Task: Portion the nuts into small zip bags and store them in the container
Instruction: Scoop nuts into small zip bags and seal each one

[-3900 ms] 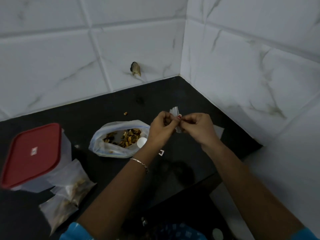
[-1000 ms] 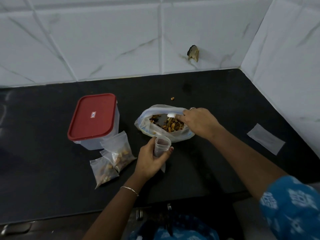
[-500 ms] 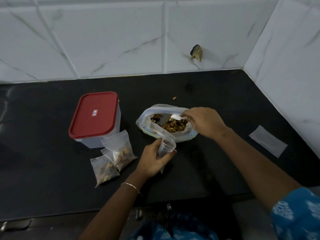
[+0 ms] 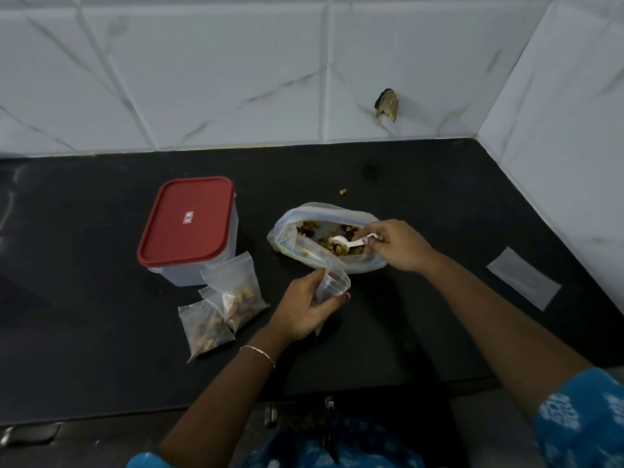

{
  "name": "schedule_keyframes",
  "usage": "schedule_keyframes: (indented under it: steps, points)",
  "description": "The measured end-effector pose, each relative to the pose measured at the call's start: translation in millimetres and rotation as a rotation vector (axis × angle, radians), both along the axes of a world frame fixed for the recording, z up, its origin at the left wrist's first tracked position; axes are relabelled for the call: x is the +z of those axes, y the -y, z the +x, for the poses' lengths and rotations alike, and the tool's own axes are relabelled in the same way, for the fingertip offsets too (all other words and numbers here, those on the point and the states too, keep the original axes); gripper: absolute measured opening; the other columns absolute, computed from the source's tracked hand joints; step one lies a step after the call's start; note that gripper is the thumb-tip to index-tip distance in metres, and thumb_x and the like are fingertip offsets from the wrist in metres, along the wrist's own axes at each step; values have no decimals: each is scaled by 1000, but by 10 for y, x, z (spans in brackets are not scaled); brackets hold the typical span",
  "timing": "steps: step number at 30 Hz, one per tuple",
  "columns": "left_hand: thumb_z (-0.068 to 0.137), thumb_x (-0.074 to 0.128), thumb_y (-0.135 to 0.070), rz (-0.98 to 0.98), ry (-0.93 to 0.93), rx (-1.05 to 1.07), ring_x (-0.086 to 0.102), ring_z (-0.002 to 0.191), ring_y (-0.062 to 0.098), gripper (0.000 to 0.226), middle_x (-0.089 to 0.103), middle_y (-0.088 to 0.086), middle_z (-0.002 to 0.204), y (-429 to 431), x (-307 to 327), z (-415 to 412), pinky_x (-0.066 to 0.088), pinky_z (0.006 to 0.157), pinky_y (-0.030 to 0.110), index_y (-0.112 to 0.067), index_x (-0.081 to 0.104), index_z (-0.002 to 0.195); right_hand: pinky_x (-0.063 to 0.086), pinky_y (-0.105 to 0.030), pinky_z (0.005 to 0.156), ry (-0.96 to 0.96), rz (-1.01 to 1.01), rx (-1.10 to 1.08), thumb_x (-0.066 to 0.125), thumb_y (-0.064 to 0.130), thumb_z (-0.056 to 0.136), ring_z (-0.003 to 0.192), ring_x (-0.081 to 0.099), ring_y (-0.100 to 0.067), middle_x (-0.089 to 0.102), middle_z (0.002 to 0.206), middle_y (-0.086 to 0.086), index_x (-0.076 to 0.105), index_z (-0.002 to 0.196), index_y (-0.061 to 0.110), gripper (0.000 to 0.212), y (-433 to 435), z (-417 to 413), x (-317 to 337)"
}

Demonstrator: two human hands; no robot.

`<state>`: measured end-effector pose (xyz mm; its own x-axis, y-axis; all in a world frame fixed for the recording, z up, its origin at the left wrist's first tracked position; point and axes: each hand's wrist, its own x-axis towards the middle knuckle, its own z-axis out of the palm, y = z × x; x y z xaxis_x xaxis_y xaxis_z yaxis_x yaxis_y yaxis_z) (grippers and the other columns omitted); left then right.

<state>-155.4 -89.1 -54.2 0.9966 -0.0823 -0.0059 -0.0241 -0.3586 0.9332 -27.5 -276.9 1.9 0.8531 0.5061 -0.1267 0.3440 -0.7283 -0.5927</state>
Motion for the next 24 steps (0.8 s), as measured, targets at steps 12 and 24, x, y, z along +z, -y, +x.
schedule_keyframes:
  steps: [12, 24]
  points:
    - [89, 68, -27, 11, 19, -30, 64, 91, 0, 18, 68, -13, 96, 2, 31, -16, 47, 80, 15, -24, 64, 106, 56, -36, 83, 524, -280, 139, 61, 13, 90, 102, 65, -17, 63, 125, 1, 57, 131, 23, 42, -127, -36, -236]
    - [88, 67, -30, 38, 17, -46, 63, 96, 1, 25, 67, -10, 104, -9, 27, 12, 51, 86, 23, -21, 63, 111, 48, -27, 68, -250, 53, -60, 51, 6, 94, 76, 62, -14, 67, 79, -4, 69, 107, 19, 25, -117, 77, 74]
